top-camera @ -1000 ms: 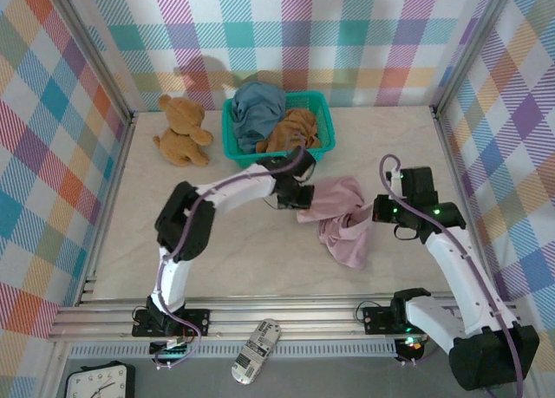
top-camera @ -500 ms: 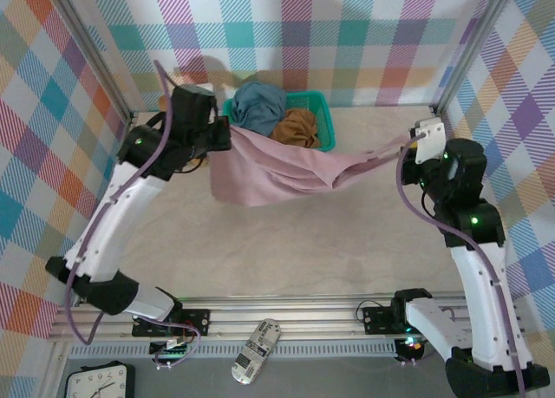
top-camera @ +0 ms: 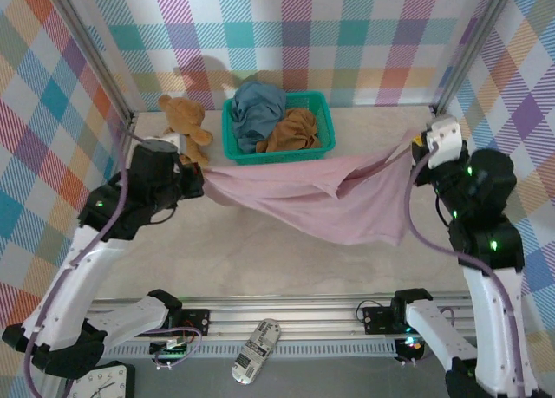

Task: Fold and stack the tank tops

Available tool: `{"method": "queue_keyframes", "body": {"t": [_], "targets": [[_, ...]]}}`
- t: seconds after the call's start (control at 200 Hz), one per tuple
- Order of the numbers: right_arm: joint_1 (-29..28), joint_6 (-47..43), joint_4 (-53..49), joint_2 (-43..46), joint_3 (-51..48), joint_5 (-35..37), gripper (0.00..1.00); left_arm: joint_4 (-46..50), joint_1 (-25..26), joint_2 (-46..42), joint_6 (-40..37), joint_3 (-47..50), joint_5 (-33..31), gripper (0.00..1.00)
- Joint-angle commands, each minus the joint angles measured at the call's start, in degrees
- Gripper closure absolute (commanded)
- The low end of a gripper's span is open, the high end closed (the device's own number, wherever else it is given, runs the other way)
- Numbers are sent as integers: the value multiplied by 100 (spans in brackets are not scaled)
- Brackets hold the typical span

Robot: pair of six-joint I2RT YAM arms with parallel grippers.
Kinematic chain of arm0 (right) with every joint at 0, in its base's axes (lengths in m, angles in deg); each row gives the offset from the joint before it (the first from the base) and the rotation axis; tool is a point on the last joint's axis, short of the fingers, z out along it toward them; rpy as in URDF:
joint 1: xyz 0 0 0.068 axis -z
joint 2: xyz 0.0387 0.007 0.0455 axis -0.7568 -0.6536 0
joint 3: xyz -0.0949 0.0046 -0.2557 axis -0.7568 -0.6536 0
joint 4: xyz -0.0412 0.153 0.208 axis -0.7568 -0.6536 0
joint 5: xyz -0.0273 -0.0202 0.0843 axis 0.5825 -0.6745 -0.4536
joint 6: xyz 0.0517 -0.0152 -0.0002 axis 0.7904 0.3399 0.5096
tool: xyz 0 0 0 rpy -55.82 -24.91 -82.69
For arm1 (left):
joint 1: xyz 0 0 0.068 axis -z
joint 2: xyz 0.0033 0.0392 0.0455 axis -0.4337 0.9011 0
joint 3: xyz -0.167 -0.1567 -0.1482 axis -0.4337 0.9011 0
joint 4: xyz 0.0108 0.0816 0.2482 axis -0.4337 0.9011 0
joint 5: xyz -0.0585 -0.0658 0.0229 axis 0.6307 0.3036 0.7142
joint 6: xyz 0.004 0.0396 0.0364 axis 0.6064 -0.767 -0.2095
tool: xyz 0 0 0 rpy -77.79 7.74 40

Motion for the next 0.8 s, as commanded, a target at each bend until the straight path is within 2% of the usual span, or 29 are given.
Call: {"method": "queue_keyframes", "body": {"t": [0.0,0.135,0.19,0.265,0.425,0.5,0.56,0.61,0.635,0.66,0.68,0.71,0.795], "targets": [[127,-342,-319,-1163,273,265,100,-1170,225,241,1028,934,877,100],[597,202,-57,-2700,496,-355,100,-2517,918,899,2151,1682,1186,100],[590,386,-123,-3428,866,-569,100,-2455,1116,1268,2549,1697,930,100],[586,564,-235,-4412,1274,-666,100,-2849,1260,1729,3017,1864,1000,100],[430,1212,-668,-5834,1802,-827,100,-2361,1361,2691,3455,1496,512,100],[271,1357,-602,-5983,1678,-1055,95,-1934,1223,3039,3496,1225,336,100],[163,1351,-694,-5912,1557,-1111,83,-1502,1133,3281,3382,927,97,97],[108,1394,-725,-5710,1365,-1270,76,-1335,1013,3374,3348,817,36,96],[107,1575,-778,-5585,1259,-1350,72,-1320,937,3399,3320,812,66,91],[93,1665,-870,-5447,1172,-1406,66,-1290,868,3441,3249,791,81,81],[72,1708,-906,-5304,1051,-1446,60,-1231,823,3467,3159,777,63,77],[34,1755,-951,-5069,833,-1483,56,-1090,764,3508,3045,698,-30,75],[-147,2111,-931,-4245,-9,-1719,52,-844,596,3466,2634,590,-292,67]]}}
